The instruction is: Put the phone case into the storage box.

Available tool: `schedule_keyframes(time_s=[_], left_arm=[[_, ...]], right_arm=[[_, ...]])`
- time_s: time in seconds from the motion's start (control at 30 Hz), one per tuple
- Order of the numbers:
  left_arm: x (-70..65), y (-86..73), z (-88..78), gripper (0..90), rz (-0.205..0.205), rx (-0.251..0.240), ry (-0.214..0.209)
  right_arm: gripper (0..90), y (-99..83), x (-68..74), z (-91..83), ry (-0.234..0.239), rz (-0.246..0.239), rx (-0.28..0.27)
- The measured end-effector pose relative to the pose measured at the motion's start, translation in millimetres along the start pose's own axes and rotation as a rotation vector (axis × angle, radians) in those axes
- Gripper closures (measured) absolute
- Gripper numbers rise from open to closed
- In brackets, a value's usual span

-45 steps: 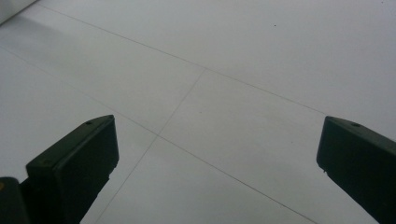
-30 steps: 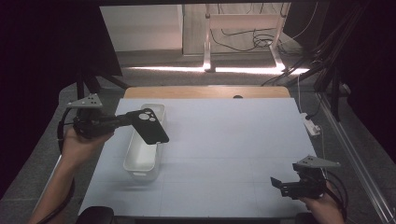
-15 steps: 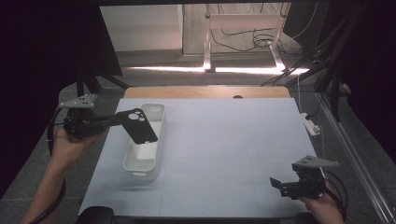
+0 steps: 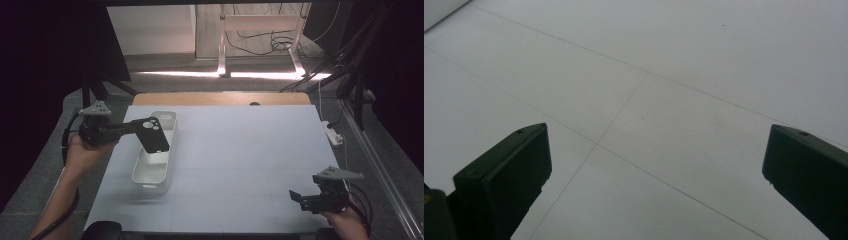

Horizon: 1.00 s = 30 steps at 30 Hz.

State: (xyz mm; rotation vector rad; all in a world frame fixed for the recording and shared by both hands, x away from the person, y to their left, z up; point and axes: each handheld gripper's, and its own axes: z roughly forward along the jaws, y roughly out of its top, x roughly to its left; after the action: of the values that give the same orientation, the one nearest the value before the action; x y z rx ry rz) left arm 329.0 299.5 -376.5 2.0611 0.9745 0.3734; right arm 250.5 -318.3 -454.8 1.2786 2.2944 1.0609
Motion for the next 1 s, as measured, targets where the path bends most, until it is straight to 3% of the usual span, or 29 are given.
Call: schedule_keyframes(time_s=[1.0], left_arm=[[23.1,16.4,39.9,83.2,0.0,0.015,0.048]], right_arm=[[0.0,-0.1,-0.4,0.4,0.011,0.002,0.001]])
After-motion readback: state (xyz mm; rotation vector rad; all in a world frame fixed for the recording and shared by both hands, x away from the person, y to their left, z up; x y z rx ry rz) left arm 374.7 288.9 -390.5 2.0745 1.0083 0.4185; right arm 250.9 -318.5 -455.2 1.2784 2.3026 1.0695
